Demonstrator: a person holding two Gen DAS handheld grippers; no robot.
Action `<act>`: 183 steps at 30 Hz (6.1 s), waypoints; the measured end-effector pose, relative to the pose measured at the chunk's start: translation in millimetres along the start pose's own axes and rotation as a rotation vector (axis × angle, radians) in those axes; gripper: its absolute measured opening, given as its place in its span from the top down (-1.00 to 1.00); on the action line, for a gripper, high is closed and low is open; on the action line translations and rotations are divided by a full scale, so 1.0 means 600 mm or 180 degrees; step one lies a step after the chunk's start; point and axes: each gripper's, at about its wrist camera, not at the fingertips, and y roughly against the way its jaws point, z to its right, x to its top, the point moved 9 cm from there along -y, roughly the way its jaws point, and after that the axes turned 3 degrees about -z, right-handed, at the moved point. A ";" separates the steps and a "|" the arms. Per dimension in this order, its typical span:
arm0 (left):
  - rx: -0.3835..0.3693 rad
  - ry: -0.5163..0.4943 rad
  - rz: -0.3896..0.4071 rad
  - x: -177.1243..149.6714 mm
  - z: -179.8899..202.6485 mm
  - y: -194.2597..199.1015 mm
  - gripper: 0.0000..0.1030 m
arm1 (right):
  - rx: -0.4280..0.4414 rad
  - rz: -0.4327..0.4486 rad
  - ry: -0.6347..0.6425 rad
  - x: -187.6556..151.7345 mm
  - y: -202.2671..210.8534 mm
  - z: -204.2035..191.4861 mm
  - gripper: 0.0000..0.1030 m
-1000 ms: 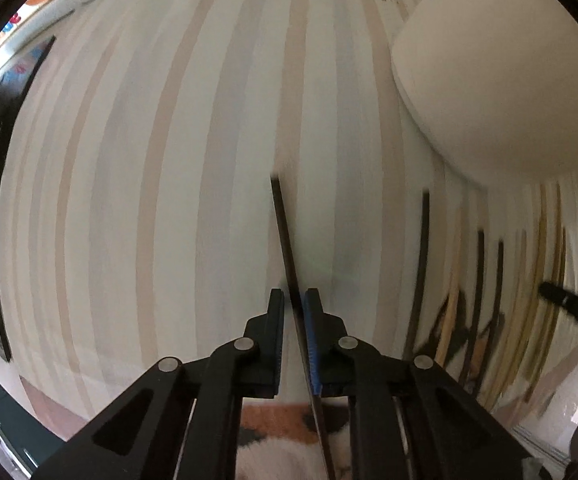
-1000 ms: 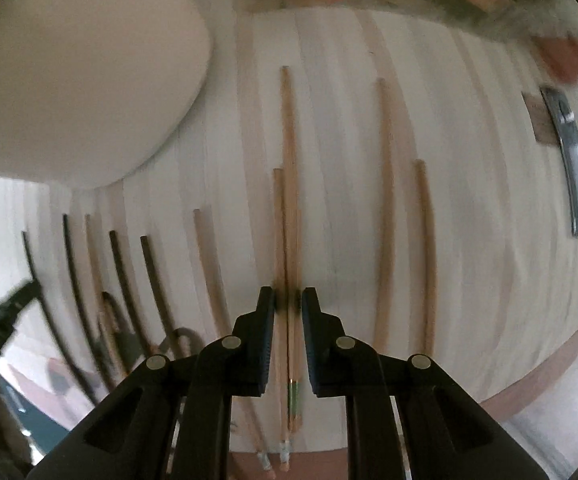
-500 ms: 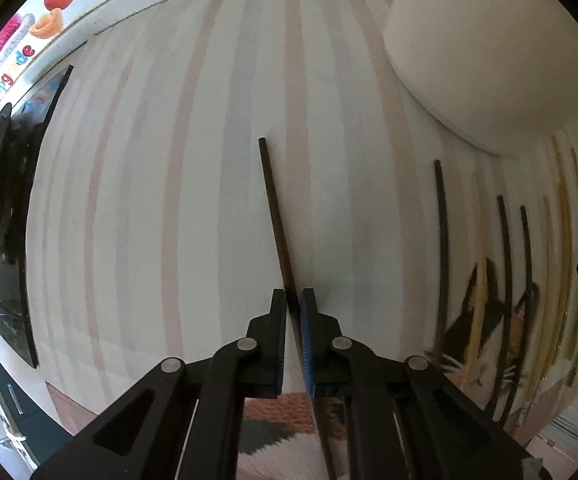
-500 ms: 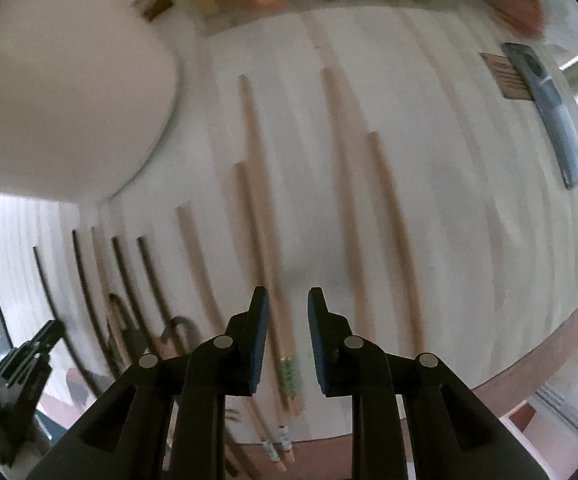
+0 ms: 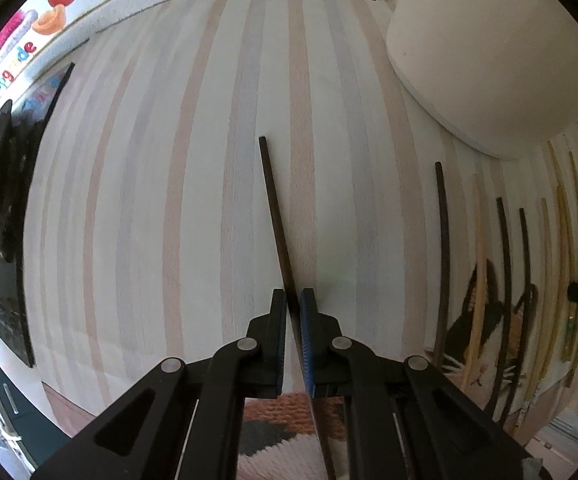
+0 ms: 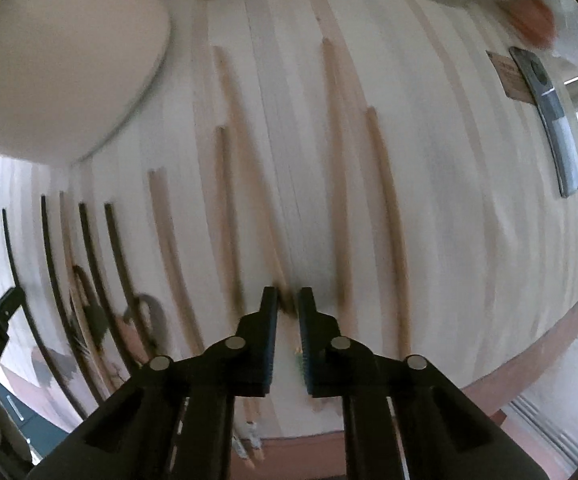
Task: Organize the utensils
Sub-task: 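Close the left tool on the dark chopstick while the right tool closes on the light chopstick, then lift both chopsticks and carry them over the cream holder with both tools, then open both tools to drop the chopsticks into the cream holder, then lower the left tool onto a dark chopstick while the right tool grasps a light chopstick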
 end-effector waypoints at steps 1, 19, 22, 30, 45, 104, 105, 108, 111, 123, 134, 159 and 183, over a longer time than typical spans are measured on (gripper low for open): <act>-0.0032 0.0003 -0.0002 -0.003 -0.001 0.000 0.91 | 0.0000 -0.0021 0.0016 -0.004 -0.001 0.001 0.80; -0.0343 0.0271 -0.0119 -0.033 -0.030 -0.002 0.66 | 0.0011 -0.0205 -0.0037 -0.011 -0.047 -0.062 0.86; -0.0325 0.0253 -0.0107 -0.027 -0.026 -0.005 0.66 | 0.0035 -0.0255 -0.0011 -0.023 -0.059 -0.073 0.84; -0.0089 0.0190 -0.0006 -0.007 -0.031 -0.008 0.87 | -0.0027 -0.0216 -0.0043 0.002 -0.079 -0.096 0.75; 0.0112 0.0099 0.0511 -0.038 -0.034 0.096 0.94 | 0.0102 0.0547 -0.0020 -0.067 0.002 -0.052 0.87; -0.0556 0.0369 0.2087 0.300 0.075 0.558 0.95 | 0.1396 0.2585 0.0432 0.292 0.601 -0.211 0.87; -0.0544 0.0348 0.2116 0.300 0.075 0.567 0.95 | 0.1402 0.2595 0.0431 0.292 0.605 -0.210 0.87; -0.0553 0.0298 0.2176 0.295 0.077 0.592 0.95 | 0.1415 0.2623 0.0440 0.287 0.615 -0.210 0.87; -0.0578 0.0257 0.2168 0.287 0.079 0.604 0.95 | 0.1421 0.2657 0.0437 0.283 0.624 -0.207 0.87; -0.0559 0.0254 0.1753 0.267 0.091 0.520 0.95 | 0.1517 0.2713 0.0477 0.291 0.583 -0.214 0.87; -0.0641 0.0336 0.1550 0.252 0.088 0.496 0.85 | 0.1644 0.2452 0.0781 0.259 0.553 -0.214 0.80; 0.0095 0.0571 0.1529 0.061 0.026 0.387 -1.00 | 0.1150 0.2175 0.0236 0.054 0.451 0.025 -0.67; 0.0078 0.0200 -0.0006 -0.056 0.064 0.020 0.18 | 0.0712 0.0248 0.0352 -0.031 0.041 -0.050 0.19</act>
